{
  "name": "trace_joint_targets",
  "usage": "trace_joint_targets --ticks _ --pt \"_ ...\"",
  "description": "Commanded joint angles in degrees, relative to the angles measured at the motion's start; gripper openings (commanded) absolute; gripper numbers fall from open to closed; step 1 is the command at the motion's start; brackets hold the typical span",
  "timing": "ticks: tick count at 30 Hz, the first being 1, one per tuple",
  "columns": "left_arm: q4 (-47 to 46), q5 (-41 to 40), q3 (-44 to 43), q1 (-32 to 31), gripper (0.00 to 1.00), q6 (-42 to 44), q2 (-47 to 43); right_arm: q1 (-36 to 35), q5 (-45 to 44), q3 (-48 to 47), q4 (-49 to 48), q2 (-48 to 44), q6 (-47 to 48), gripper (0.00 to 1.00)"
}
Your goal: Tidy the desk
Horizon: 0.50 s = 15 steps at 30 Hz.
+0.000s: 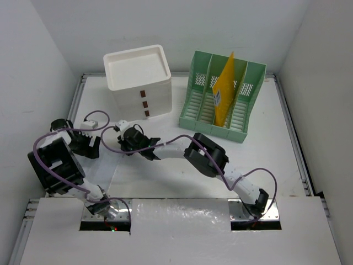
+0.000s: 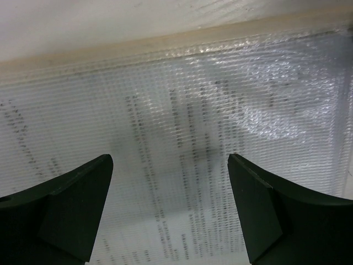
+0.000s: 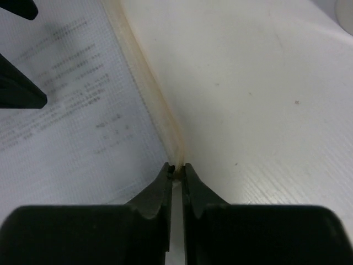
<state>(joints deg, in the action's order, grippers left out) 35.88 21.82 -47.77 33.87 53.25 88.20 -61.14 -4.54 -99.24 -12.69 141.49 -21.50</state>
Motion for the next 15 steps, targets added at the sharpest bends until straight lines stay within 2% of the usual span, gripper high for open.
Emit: trace_joint_targets --ticks 1,2,4,7,8,9,10,13,15 --pt "1.4 2.7 -1.1 0.6 0.83 2.2 -2.1 -0.8 -1.6 1.4 6.1 4.1 0.2 0.05" --pt "1.9 3.0 -1.2 0.7 0.83 3.5 -2.3 -0.8 -2.4 2.6 5.1 3.8 -0.1 0.00" --pt "4.4 5.0 -1.4 0.7 0.83 5.7 -2.8 -0.8 -2.6 7.6 -0.1 1.4 0.1 0.00" --pt "14.3 11.5 -3.8 0.6 0.84 16.5 -4.1 -0.7 -1.5 15.9 -10.2 -4.4 2.7 0.00" --pt "17.1 13.4 -4.6 0.6 0.85 25.2 -5.1 -0.7 -0.9 17.5 -12.6 -5.9 4.9 0.00" --pt "21.9 16.5 -5.6 0.6 0.87 29.9 -5.7 -0.7 0.8 18.9 -16.2 -8.7 6.2 0.00" --pt "23.9 17.7 -5.7 0.6 0.89 39.3 -6.7 -0.7 2.5 21.1 -17.5 -10.0 8.6 0.00" --pt "25.5 21.6 -5.8 -0.4 0.93 49.1 -7.3 -0.8 10.4 25.7 -24.0 -14.1 10.9 0.00" --pt "25.7 22.5 -6.9 -1.4 0.94 51.2 -6.7 -0.8 12.3 27.6 -27.1 -15.4 11.6 0.00"
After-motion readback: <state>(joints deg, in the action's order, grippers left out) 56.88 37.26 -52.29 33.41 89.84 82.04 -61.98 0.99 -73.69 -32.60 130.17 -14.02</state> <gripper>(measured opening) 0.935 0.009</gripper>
